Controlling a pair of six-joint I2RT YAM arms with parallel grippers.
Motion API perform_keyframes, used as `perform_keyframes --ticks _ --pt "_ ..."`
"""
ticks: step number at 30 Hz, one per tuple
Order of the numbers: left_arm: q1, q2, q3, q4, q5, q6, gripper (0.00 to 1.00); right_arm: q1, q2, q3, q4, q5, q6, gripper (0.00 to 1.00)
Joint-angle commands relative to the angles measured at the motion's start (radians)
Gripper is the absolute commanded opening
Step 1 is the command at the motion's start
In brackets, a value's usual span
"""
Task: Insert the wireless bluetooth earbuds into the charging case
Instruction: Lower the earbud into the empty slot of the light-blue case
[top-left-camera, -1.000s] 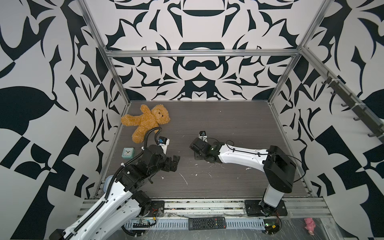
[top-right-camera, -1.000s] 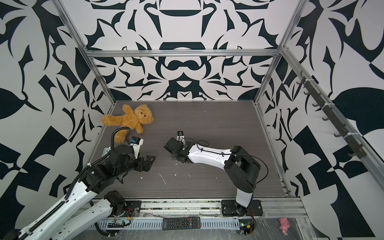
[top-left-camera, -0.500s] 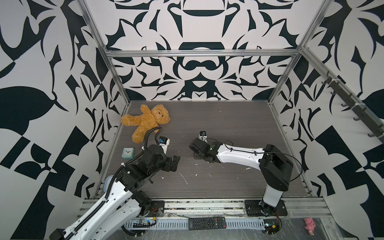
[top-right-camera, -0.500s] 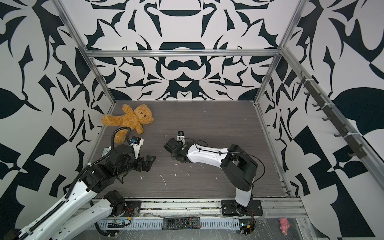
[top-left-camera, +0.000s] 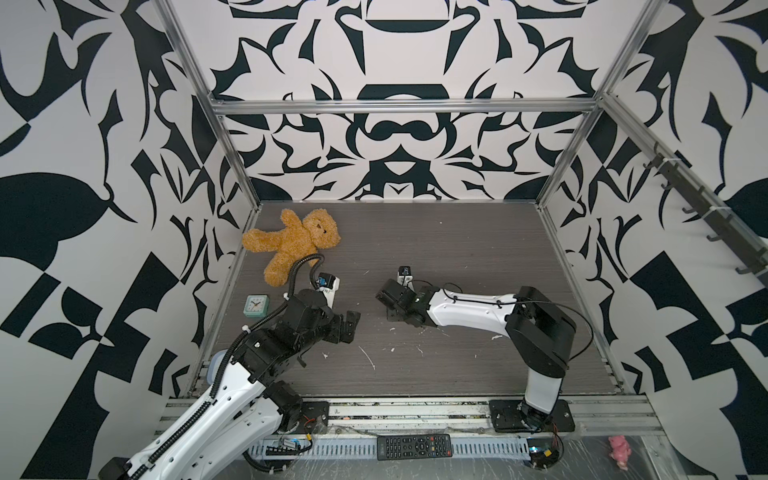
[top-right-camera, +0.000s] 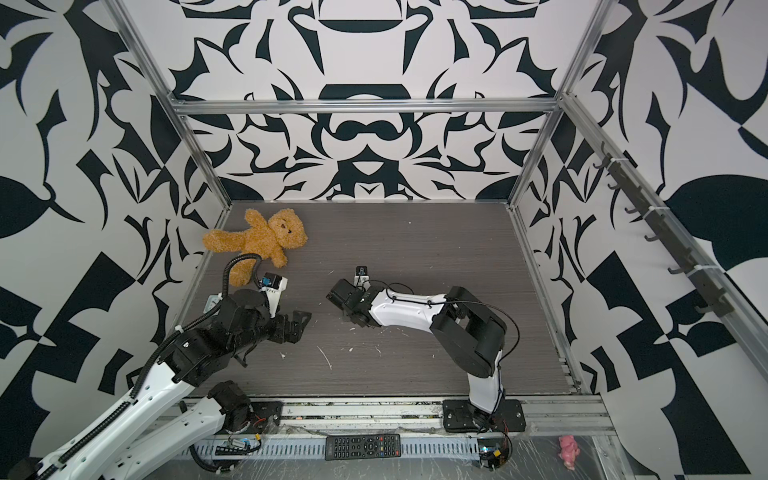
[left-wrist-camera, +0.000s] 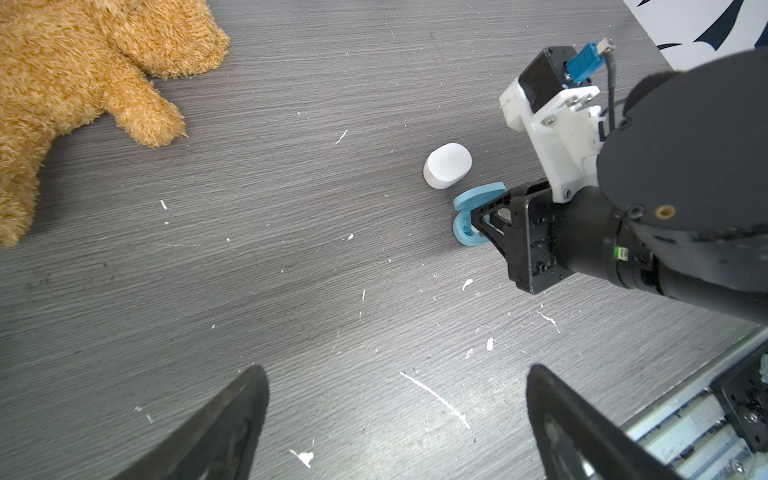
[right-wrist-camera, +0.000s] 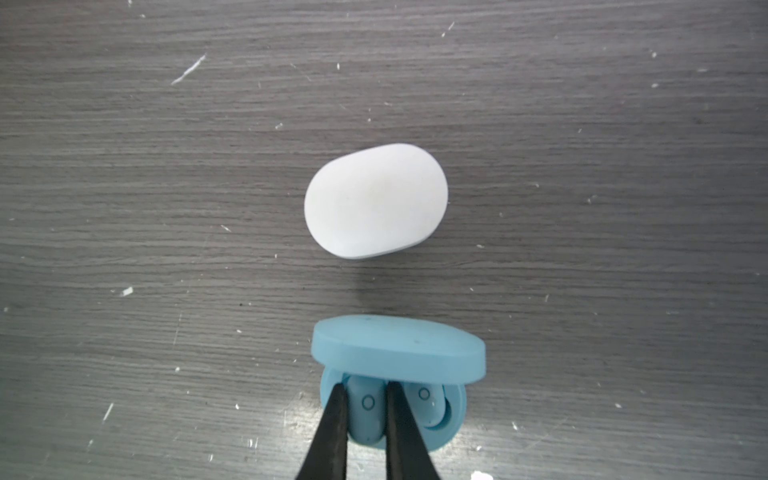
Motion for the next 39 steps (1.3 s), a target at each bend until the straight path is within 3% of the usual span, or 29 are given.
perform_keyframes --ticks 1,39 --pt "-0.003 -0.004 -0.018 0.010 0.002 0.000 0.99 -0.003 -0.006 -0.002 0.016 0.024 0.014 0.02" --pt "-0.003 -0.007 -0.018 0.010 0.002 0.002 0.99 -0.003 0.023 -0.009 0.022 0.012 0.026 0.02"
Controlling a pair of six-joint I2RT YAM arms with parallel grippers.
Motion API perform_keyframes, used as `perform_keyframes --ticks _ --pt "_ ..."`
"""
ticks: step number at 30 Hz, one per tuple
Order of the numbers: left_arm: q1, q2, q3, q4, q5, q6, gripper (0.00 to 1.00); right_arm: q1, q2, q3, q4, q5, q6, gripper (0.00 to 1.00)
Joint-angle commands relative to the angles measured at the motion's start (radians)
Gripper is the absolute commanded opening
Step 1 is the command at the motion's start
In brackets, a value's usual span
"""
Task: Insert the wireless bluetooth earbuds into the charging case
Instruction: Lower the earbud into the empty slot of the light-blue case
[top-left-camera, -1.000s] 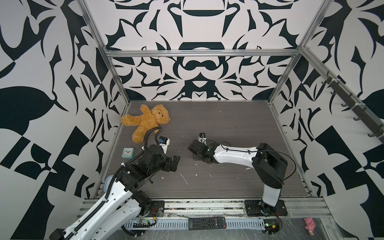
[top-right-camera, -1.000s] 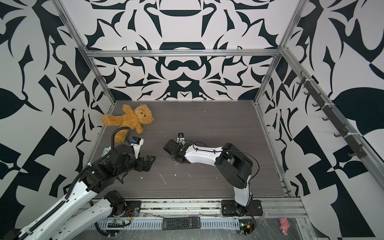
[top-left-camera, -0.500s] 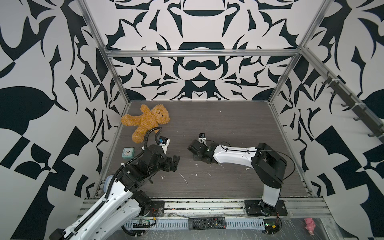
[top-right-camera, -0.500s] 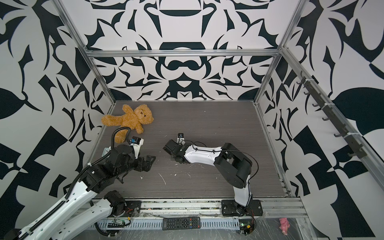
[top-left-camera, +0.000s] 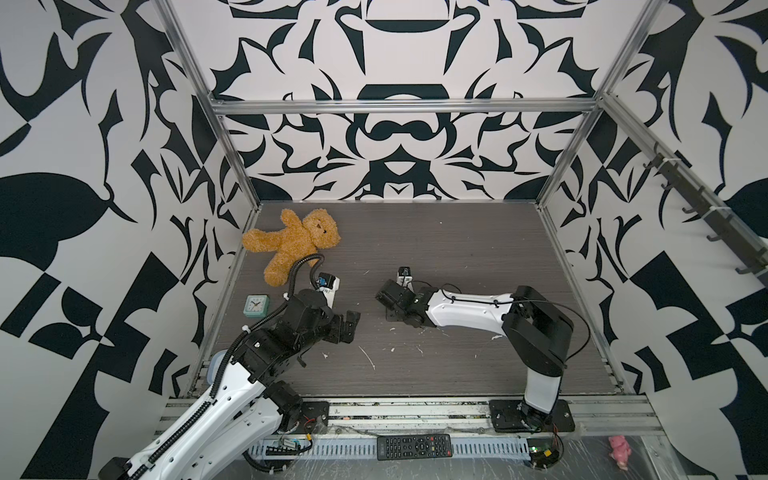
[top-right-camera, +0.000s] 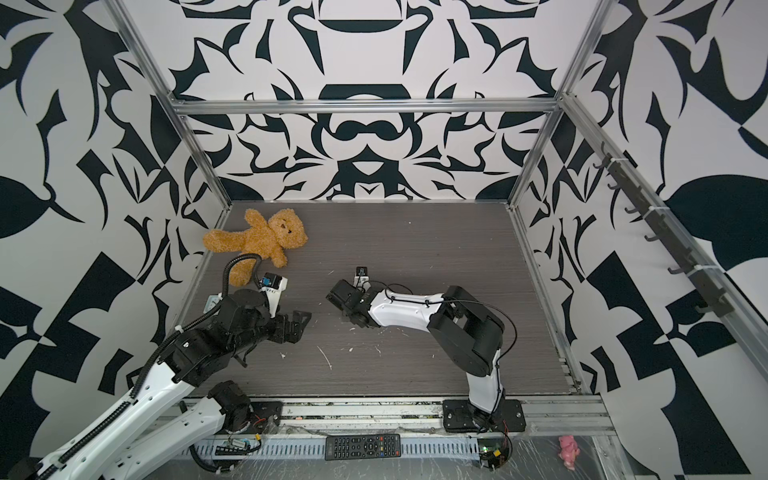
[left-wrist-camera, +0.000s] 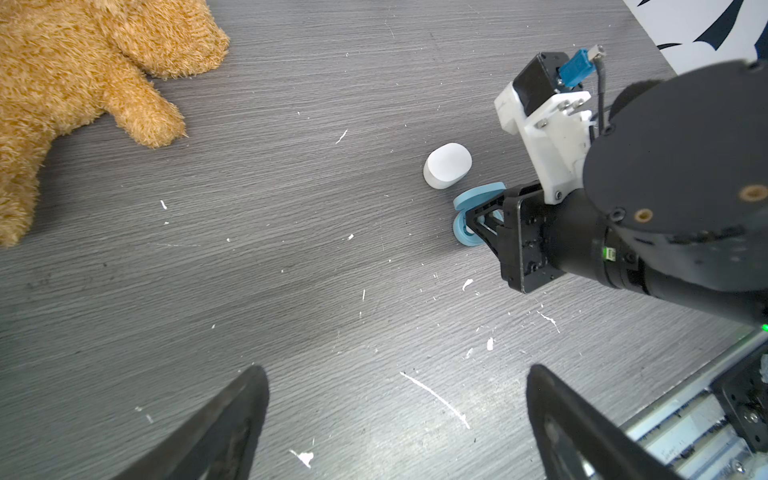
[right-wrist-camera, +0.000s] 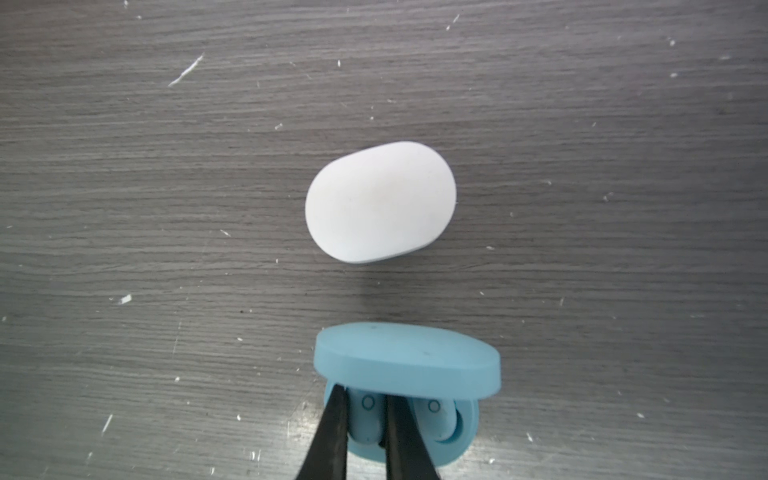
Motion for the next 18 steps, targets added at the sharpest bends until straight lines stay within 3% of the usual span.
perform_keyframes --ticks 1,18 --pt "-0.002 -0.006 -0.017 0.010 0.002 0.000 0.99 -0.004 0.009 -0.004 0.000 0.013 0.015 0.02" --pt "-0.002 -0.009 -0.020 0.012 0.002 0.001 0.99 -0.003 0.008 -0.006 -0.004 0.016 0.020 0.04"
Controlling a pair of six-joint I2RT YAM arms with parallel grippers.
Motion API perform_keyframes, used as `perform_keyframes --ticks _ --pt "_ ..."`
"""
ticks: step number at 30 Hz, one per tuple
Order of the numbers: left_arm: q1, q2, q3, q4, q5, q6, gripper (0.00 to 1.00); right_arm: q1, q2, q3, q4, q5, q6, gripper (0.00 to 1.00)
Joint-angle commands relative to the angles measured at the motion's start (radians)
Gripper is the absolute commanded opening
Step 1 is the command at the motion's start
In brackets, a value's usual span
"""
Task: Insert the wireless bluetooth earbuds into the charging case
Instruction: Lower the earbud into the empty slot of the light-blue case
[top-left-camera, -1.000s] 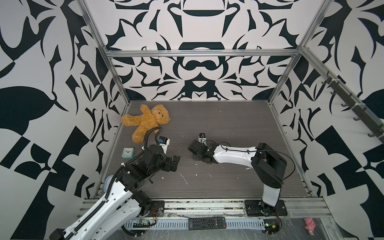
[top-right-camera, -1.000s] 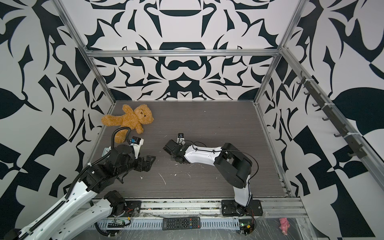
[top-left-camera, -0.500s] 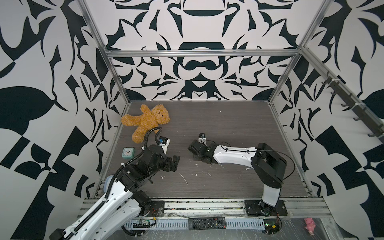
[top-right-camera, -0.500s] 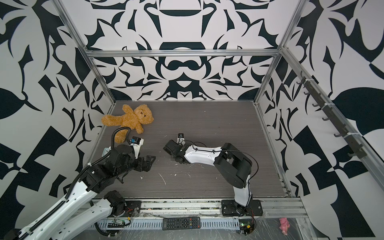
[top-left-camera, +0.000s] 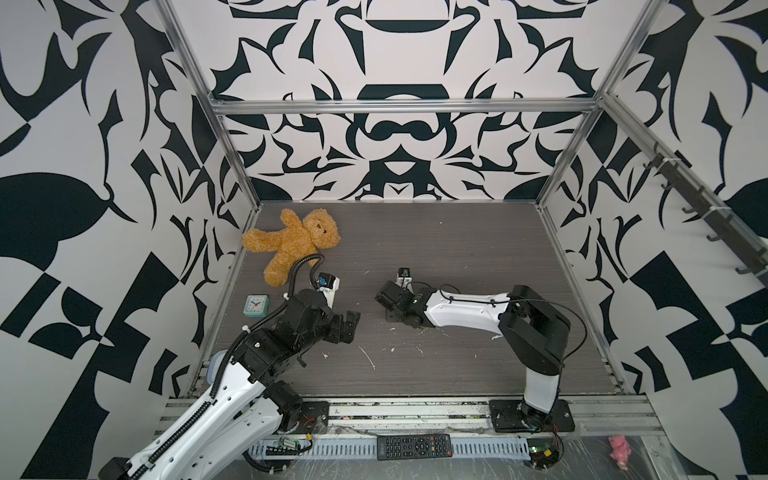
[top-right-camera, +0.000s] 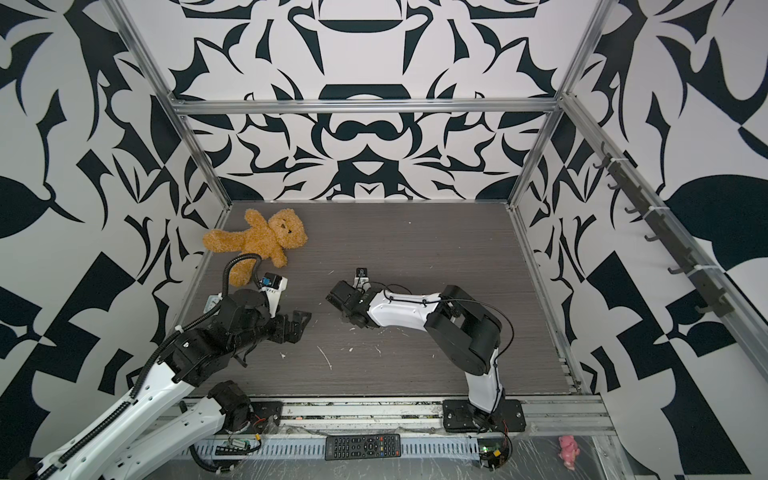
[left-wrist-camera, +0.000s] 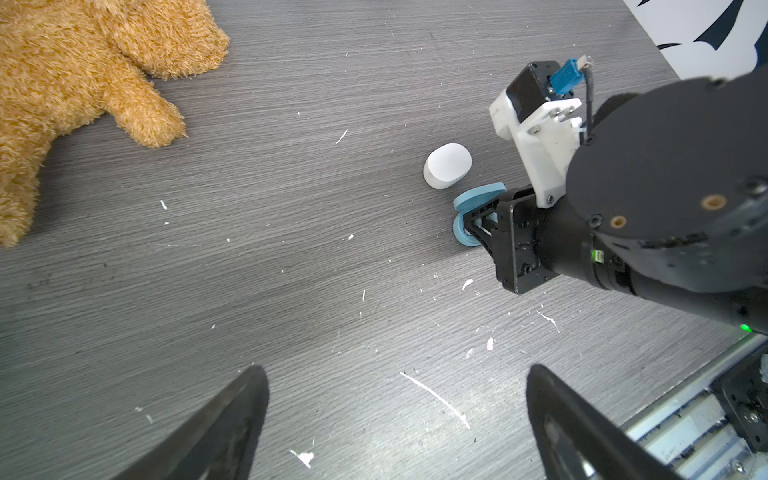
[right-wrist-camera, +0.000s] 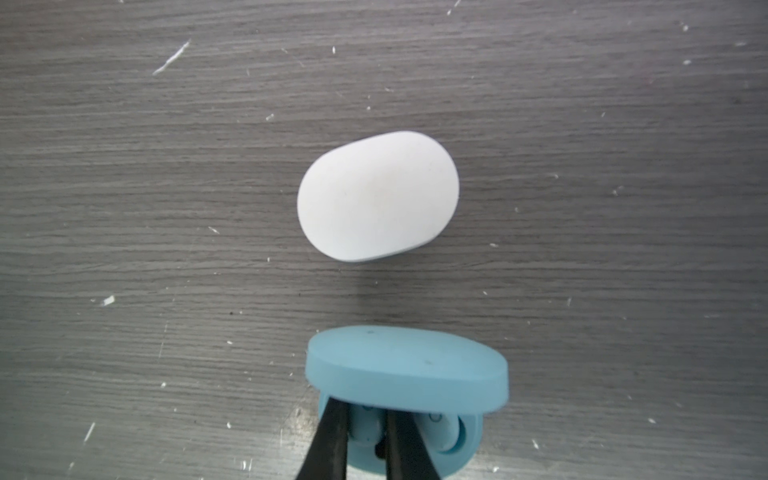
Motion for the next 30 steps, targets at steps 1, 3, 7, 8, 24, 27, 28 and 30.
perform_keyframes --ticks 1,3,7,8,24,27,28,30 --pt "-0.002 -0.009 -0.018 0.011 0.002 0.001 0.99 -0.003 -0.012 -0.005 -0.010 0.021 0.017 0.04" --pt "-0.002 -0.008 -0.019 0.011 0.001 0.002 0.99 -0.003 -0.014 -0.007 -0.010 0.023 0.018 0.05" --pt "-0.002 -0.009 -0.019 0.011 0.002 0.003 0.99 -0.002 -0.015 -0.008 -0.012 0.022 0.019 0.08" --pt "-0.002 -0.009 -0.019 0.010 0.001 0.003 0.99 -0.003 -0.015 -0.007 -0.013 0.023 0.020 0.09" --pt "-0.003 -0.005 -0.018 0.010 0.002 0.003 0.99 -0.003 -0.034 -0.005 -0.020 0.021 0.021 0.15" --pt "-0.002 -0.003 -0.019 0.011 0.002 0.002 0.99 -0.002 -0.037 -0.005 -0.021 0.021 0.021 0.16" --pt "-0.002 -0.002 -0.019 0.011 0.002 0.003 0.99 -0.001 -0.038 -0.005 -0.022 0.021 0.022 0.16" --pt "-0.002 -0.001 -0.019 0.010 0.004 0.002 0.99 -0.001 -0.040 -0.005 -0.022 0.021 0.021 0.17"
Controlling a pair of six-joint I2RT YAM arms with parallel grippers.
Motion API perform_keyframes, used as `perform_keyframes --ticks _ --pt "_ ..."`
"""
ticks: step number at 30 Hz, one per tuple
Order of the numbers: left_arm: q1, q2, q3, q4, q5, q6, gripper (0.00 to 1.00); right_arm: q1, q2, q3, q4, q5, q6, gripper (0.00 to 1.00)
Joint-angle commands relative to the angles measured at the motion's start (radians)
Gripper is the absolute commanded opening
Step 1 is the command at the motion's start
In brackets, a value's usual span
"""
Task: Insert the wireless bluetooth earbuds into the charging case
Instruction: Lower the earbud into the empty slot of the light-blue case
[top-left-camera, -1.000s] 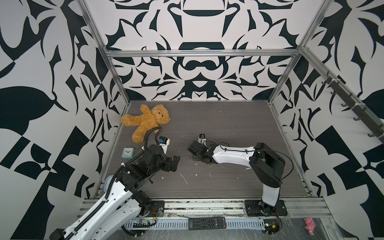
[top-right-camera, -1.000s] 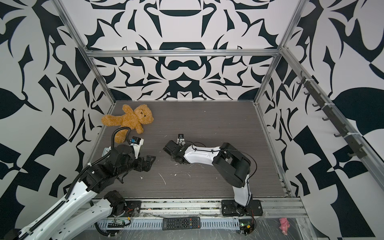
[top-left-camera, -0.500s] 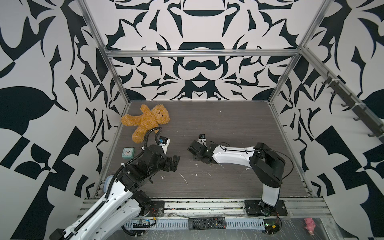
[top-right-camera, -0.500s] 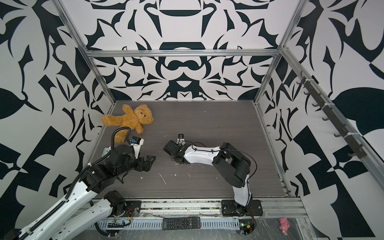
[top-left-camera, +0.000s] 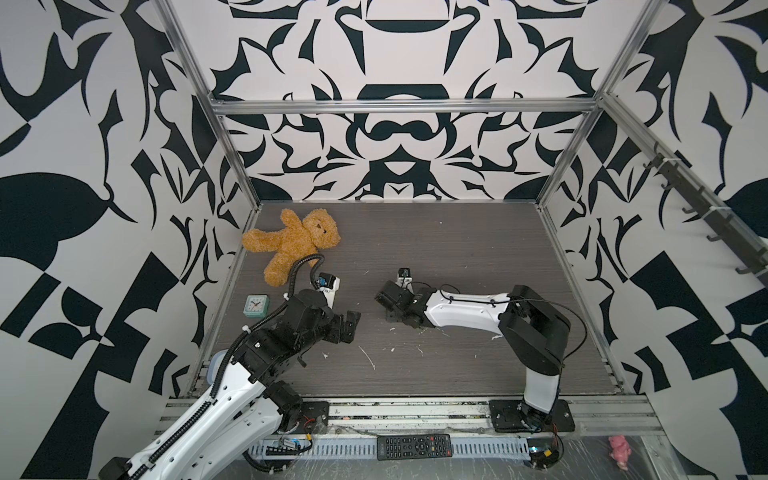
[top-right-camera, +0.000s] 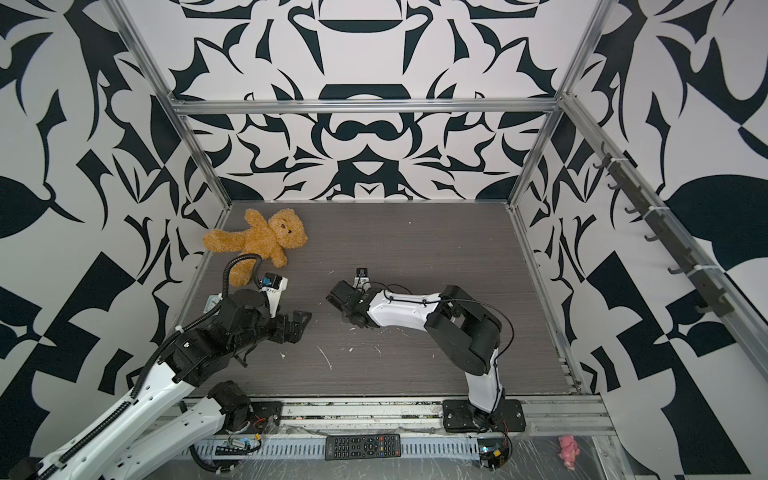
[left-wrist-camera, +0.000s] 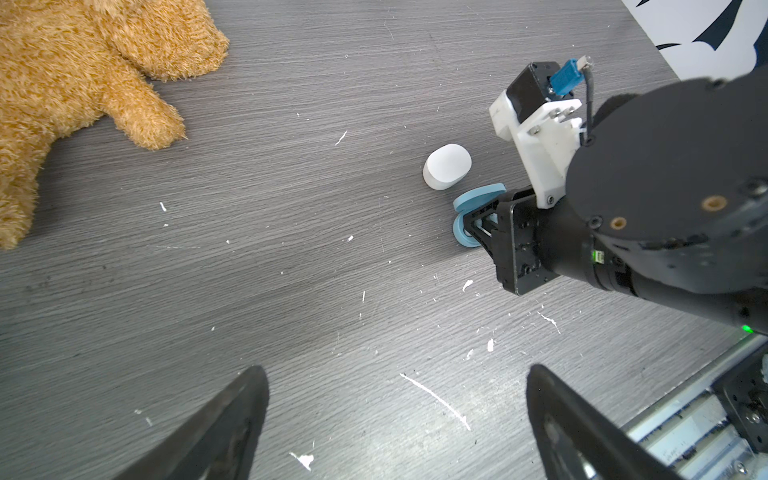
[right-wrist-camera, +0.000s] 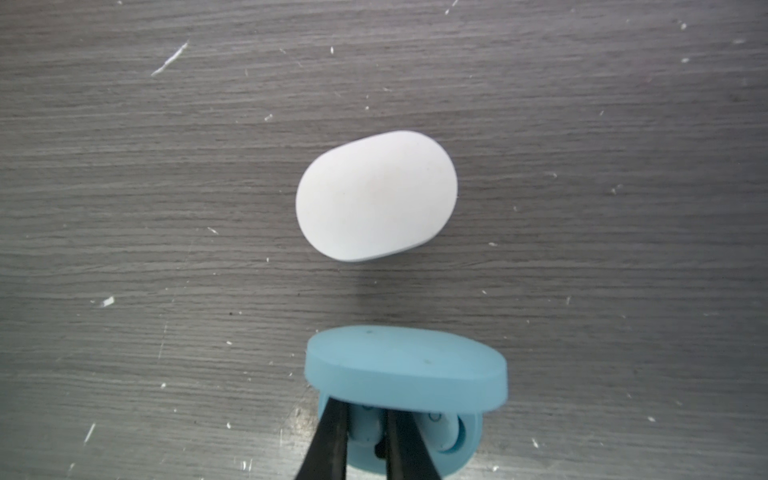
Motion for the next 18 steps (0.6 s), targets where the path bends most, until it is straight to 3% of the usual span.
perform_keyframes --ticks 1,18 --pt "-0.002 -0.002 -0.016 0.005 0.003 0.000 0.99 -0.001 -0.041 -0.005 -0.021 0.020 0.015 0.18" --pt "-0.002 0.002 -0.013 0.006 0.004 0.000 0.99 0.000 -0.053 -0.002 -0.027 0.021 0.015 0.22"
